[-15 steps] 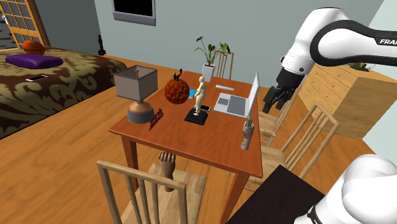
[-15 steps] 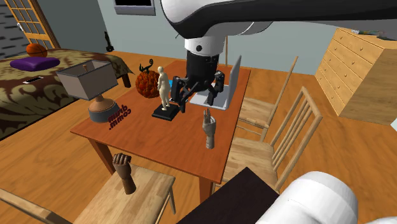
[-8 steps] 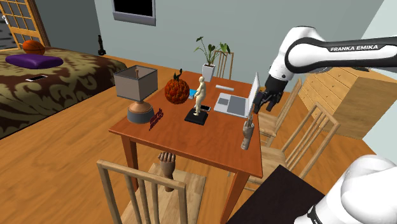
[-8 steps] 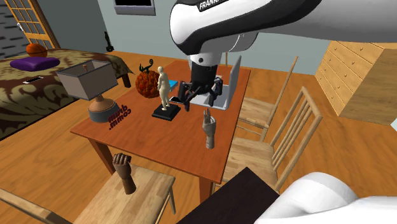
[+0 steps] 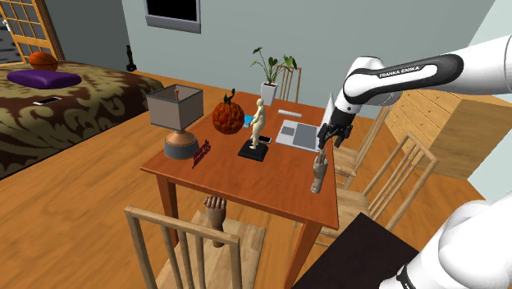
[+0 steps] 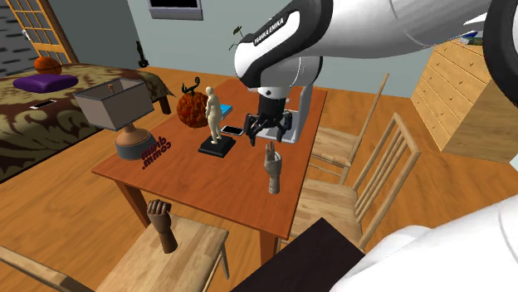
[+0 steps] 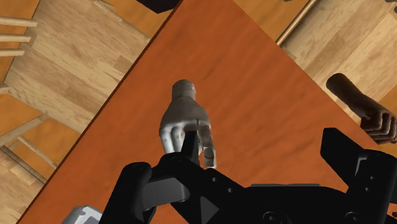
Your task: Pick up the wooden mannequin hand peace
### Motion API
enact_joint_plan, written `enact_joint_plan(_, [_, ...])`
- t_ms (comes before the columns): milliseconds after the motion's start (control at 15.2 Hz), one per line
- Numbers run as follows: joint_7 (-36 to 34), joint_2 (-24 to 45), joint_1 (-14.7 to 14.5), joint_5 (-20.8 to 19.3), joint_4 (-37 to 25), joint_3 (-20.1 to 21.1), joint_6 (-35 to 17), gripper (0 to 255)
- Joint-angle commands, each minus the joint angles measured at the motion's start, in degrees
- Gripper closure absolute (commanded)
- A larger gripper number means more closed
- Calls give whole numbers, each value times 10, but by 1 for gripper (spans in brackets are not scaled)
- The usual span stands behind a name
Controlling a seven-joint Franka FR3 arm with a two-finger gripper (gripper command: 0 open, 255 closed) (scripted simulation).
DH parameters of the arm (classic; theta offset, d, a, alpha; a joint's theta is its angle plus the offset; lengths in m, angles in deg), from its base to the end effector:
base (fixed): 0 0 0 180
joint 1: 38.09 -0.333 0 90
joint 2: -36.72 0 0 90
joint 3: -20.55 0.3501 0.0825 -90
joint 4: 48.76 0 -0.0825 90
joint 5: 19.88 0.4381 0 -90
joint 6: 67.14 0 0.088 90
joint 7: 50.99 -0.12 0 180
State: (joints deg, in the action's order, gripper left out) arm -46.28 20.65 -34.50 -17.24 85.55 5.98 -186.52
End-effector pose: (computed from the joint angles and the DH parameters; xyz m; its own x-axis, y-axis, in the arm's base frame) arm 0.4740 -0.1550 0.4352 0.9690 -0.2464 0.0183 -0.2430 -0.9639 -0.1087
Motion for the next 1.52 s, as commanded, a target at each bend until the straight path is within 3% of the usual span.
enact_joint_plan(0, [13, 44, 1, 12, -19, -12, -20, 0])
enact_joint_plan(528, [79, 219, 22, 82, -117, -46, -62, 0])
enact_joint_plan(1122, [99, 254, 25, 105, -98, -41, -114, 0])
enact_joint_plan(1188, [99, 256, 25, 105, -98, -41, -114, 255])
enact_joint_plan(1452, [99, 255, 25, 105, -98, -41, -114, 255])
